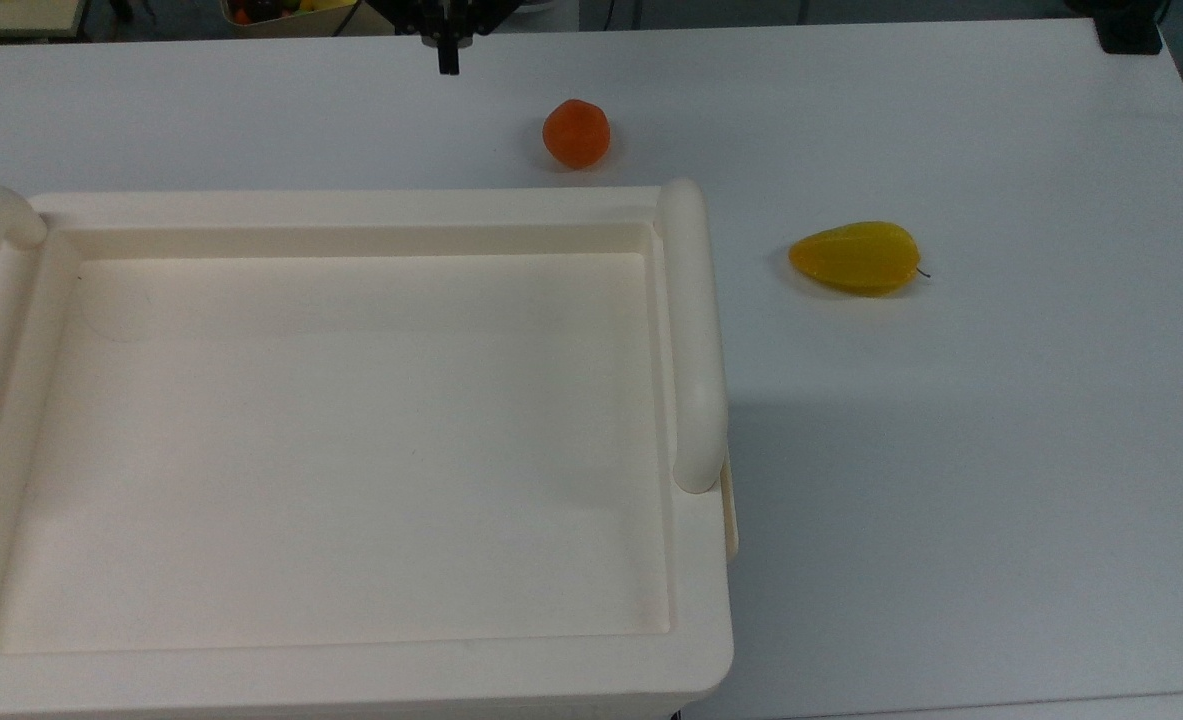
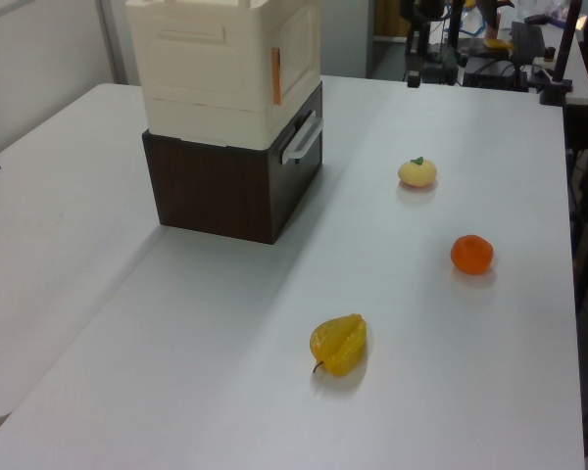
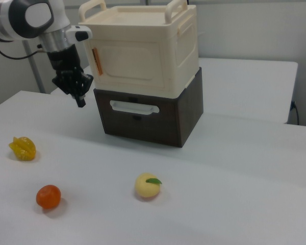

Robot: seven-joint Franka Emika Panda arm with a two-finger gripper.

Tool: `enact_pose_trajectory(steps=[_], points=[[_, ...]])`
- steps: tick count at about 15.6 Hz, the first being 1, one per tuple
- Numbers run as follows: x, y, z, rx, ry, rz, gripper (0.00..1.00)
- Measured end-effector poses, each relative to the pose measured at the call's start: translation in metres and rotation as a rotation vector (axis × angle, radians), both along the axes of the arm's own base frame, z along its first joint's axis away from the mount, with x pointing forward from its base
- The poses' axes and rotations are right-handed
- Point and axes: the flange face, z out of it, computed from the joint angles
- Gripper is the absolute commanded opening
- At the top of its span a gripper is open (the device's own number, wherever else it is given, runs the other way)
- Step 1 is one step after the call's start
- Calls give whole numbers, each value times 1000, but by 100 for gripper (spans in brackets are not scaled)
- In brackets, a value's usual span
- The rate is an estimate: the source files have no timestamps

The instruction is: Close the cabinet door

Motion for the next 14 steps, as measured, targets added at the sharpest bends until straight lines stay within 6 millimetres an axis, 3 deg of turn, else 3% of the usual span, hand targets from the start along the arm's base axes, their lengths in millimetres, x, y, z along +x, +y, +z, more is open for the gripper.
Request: enact_pose_trajectory(steps=[3,4,6,7,14], points=[[-11,-2,1,-1,26,-2,7],[-12,-2,2,0,25,-2,22],[-12,-2,1,0,26,-3,80],[-12,-2,1,0,26,-4,98],[-11,-7,1,0,26,-16,100]])
